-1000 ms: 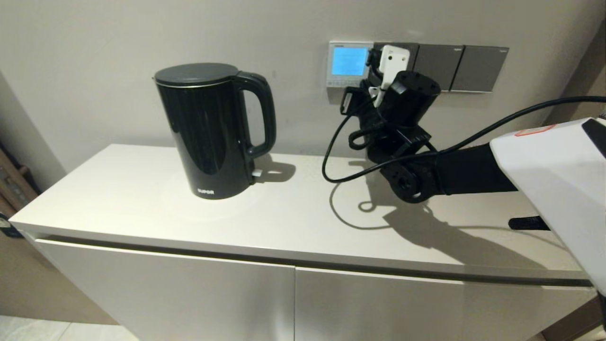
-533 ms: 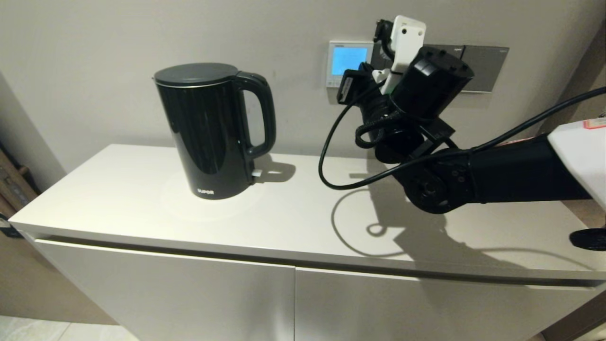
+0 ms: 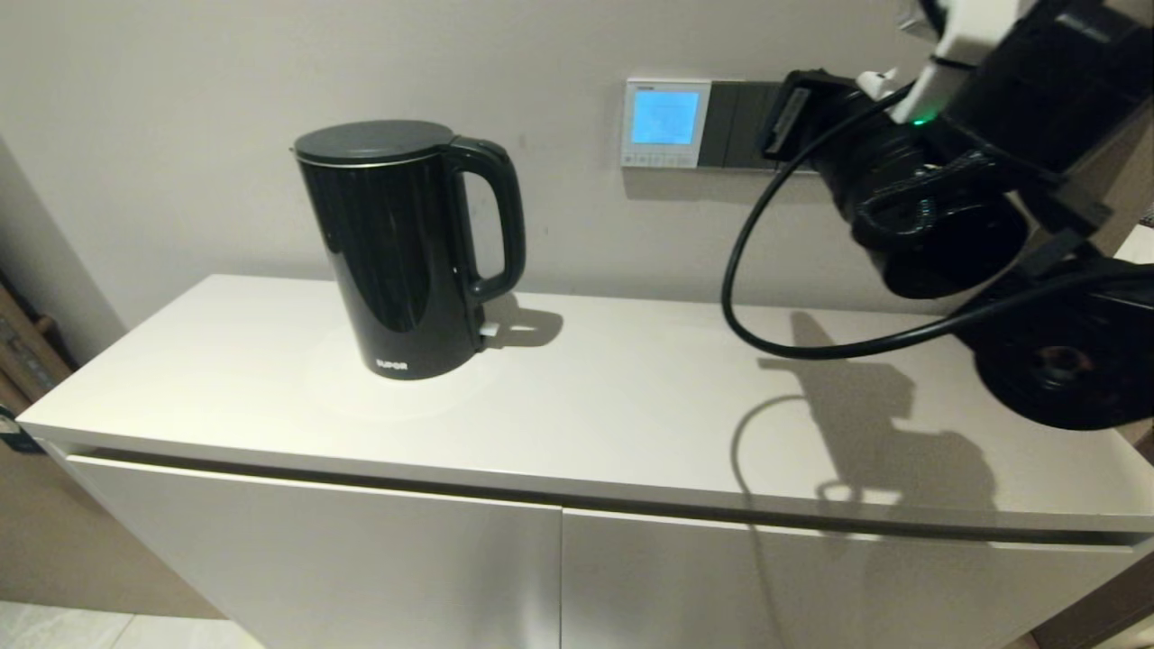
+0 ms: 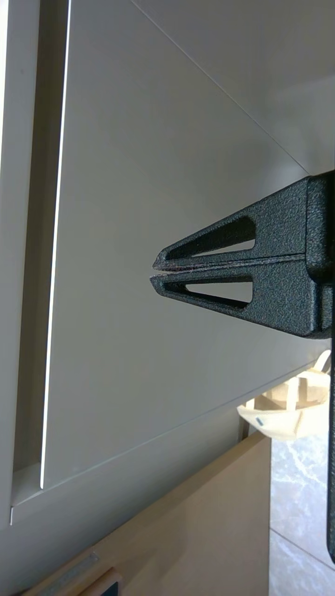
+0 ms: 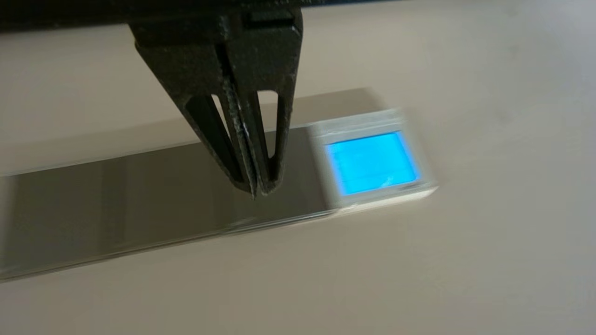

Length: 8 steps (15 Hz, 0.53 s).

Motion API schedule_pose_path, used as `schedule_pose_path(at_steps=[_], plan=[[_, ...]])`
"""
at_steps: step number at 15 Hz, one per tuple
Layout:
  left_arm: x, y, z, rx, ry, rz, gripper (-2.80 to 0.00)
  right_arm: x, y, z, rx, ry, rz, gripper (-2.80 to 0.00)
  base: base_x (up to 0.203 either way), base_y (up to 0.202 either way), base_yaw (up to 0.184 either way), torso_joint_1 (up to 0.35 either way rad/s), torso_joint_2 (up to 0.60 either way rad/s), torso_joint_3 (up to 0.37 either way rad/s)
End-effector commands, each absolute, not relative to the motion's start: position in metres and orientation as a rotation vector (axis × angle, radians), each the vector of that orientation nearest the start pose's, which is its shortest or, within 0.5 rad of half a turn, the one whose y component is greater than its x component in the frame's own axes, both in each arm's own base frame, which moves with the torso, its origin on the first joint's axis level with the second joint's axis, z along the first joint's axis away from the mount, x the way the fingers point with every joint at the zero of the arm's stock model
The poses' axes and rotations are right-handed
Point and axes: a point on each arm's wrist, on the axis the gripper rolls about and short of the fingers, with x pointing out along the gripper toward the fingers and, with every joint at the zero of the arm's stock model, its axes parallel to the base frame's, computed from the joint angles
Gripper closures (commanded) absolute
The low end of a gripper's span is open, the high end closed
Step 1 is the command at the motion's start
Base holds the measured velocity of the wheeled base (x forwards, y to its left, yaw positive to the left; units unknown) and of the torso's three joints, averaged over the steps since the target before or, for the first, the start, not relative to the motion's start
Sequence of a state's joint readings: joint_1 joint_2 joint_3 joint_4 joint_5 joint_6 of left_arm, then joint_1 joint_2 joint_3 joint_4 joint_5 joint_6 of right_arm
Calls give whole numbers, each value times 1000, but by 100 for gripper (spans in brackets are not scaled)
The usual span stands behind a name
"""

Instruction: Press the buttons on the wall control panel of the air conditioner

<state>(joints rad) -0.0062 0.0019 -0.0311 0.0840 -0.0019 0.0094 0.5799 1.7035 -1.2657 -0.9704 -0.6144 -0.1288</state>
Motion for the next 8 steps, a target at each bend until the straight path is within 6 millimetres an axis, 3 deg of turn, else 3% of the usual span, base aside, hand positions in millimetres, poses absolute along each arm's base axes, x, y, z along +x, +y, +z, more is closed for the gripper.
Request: schedule_pose_path(at_steps=[1, 8], plan=[[-25, 0, 75, 9, 55, -8, 0, 226, 119, 365, 196, -479, -123, 0, 0, 0, 0, 0, 0, 0], [-25, 0, 75, 9, 55, -8, 0, 135, 35, 339, 116, -397, -347, 0, 0, 0, 0, 0, 0, 0]])
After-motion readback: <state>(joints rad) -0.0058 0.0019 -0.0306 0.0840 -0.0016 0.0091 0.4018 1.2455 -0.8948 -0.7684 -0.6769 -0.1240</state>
